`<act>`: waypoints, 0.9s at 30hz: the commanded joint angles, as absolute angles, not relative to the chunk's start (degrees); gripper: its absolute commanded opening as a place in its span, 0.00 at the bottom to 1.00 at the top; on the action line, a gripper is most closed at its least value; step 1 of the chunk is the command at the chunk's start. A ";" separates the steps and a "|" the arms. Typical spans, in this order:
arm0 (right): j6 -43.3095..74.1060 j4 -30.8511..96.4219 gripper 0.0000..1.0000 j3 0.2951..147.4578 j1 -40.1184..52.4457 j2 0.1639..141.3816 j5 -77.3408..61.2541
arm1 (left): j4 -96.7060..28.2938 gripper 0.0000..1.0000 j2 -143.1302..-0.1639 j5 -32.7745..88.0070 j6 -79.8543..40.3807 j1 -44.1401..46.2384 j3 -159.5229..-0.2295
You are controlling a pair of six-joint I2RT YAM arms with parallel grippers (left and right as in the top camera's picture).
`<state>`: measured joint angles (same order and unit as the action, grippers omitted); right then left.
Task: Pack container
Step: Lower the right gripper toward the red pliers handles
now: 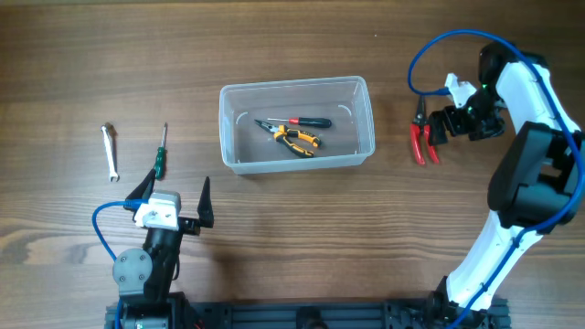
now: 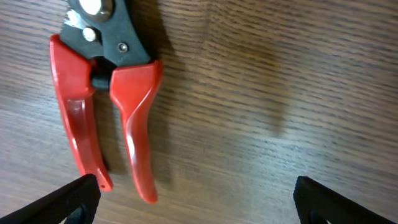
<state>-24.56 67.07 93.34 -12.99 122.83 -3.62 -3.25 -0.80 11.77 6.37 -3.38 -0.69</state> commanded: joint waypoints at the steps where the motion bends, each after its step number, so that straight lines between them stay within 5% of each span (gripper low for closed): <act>1: -25.39 66.39 1.00 92.86 -12.71 124.31 -4.47 | -3.27 1.00 -0.43 11.46 7.07 -2.98 -0.32; 27: -24.16 63.57 1.00 92.86 -11.88 128.07 -4.25 | -3.29 1.00 -0.43 11.46 7.07 -3.01 -0.32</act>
